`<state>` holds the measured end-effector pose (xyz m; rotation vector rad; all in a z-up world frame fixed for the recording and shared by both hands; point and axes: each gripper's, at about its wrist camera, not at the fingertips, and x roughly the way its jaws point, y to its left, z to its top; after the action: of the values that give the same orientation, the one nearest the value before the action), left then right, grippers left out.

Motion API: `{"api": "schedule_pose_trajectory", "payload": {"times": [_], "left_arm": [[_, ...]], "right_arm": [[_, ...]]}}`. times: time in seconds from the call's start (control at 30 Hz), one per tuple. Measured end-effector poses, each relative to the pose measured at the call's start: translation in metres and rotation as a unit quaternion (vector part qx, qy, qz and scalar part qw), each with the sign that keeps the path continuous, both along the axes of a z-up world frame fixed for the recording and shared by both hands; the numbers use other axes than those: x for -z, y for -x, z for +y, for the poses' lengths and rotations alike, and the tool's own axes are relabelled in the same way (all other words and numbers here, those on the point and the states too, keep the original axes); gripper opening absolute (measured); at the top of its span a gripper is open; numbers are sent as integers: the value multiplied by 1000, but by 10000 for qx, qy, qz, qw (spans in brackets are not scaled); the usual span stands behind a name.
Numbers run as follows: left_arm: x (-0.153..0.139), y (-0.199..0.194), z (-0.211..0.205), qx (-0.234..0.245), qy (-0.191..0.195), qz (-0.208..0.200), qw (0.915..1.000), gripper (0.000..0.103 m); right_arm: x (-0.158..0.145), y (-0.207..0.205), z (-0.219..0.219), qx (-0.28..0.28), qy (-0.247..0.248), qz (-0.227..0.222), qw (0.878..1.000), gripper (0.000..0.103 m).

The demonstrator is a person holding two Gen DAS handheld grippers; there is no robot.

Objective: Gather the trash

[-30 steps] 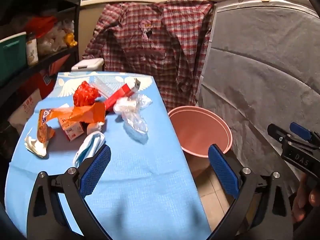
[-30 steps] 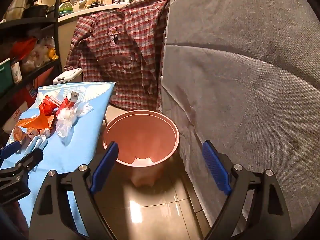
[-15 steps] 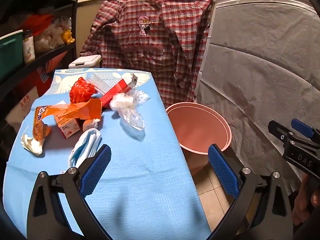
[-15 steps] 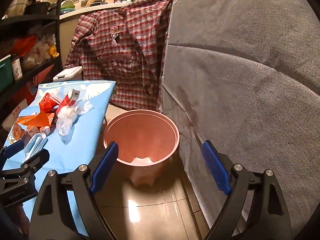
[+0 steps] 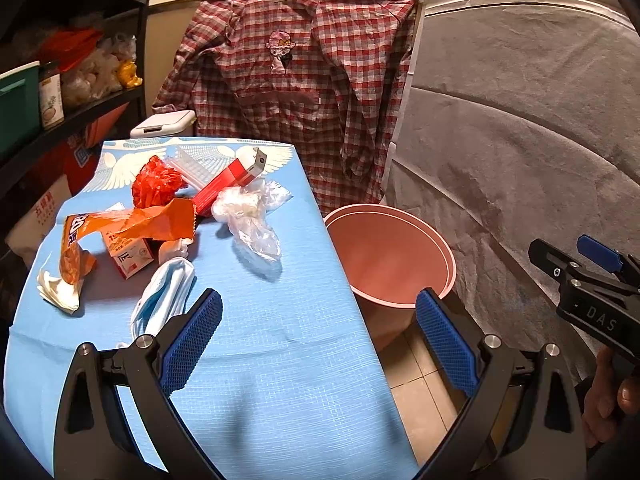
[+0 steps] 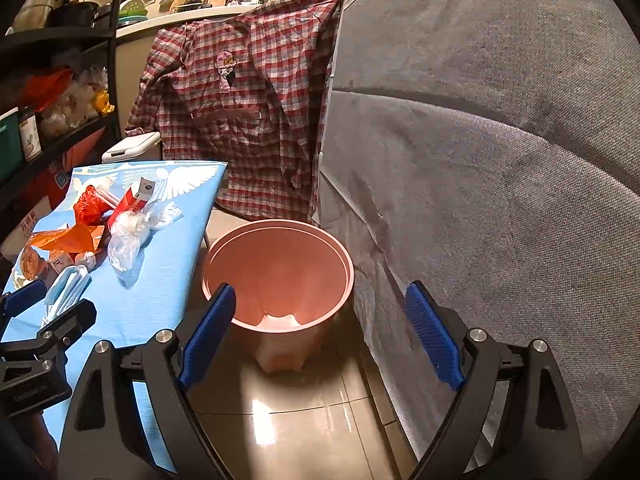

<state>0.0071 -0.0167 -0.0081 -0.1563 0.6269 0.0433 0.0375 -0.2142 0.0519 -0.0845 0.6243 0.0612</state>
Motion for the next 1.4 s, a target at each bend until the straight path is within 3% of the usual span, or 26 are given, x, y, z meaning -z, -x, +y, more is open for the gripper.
{"api": "schedule_pose_trajectory", "payload": {"times": [1.4], "left_arm": [[-4,-1,-5,15,-16,-46,10000,94]], "right_arm": [[0,1,2,-19,3,6,10000,86]]}}
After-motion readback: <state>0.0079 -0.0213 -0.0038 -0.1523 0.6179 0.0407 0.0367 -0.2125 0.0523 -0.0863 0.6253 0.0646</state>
